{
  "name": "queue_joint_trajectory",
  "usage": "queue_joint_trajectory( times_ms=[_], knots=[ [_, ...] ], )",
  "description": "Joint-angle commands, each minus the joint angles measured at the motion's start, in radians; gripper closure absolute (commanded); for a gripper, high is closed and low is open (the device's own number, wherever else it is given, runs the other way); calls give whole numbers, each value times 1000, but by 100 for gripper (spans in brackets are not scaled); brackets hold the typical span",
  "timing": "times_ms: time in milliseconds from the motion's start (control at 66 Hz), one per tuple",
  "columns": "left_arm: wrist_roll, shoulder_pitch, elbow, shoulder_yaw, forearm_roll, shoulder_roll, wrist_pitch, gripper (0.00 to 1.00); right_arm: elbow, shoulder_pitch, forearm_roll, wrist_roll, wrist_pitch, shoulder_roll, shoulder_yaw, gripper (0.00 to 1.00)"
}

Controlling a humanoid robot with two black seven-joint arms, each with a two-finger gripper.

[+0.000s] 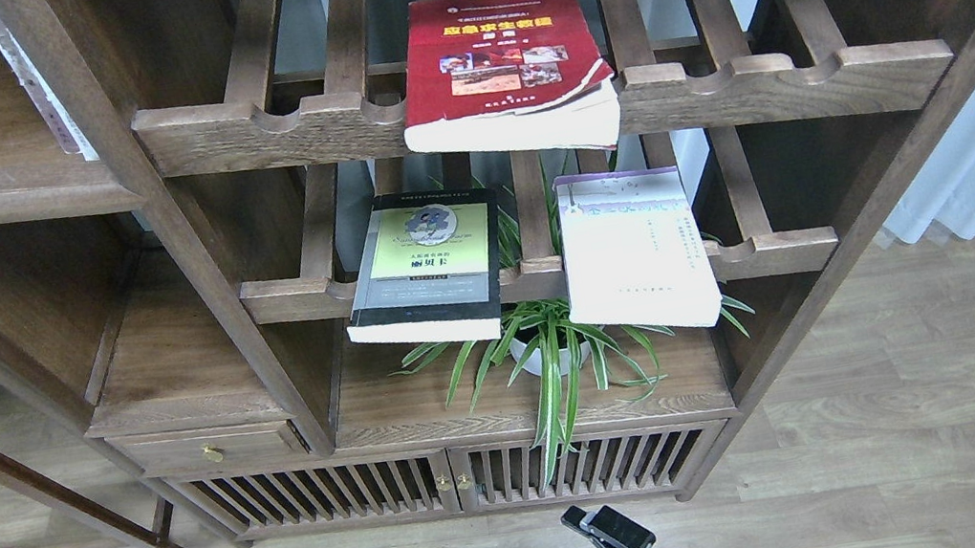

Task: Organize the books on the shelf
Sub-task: 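Raise the right gripper toward the white book on the middle shelf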

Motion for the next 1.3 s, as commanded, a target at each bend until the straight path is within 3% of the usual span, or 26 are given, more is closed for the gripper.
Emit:
queue_joint_trajectory(
  times_ms=[0, 530, 1015, 1182, 1288],
  knots=[
    [14, 3, -30, -4, 0, 4, 0, 0, 1, -1, 0, -2, 30, 0, -4, 0],
    [15, -20, -18, 10, 12, -18, 0, 0, -18, 103, -11, -6, 154, 0, -76, 0],
    [7, -51, -9, -9, 11, -6, 0, 0, -34, 97, -9, -12, 154, 0, -76, 0],
    [4, -51, -7, -9, 11, -6, 0, 0, -34, 103, 14, 3, 154, 0, -56, 0],
    [4, -52, -7, -9, 9, -4, 0, 0, -22, 108, 69, 61, 154, 0, -33, 0]
  ],
)
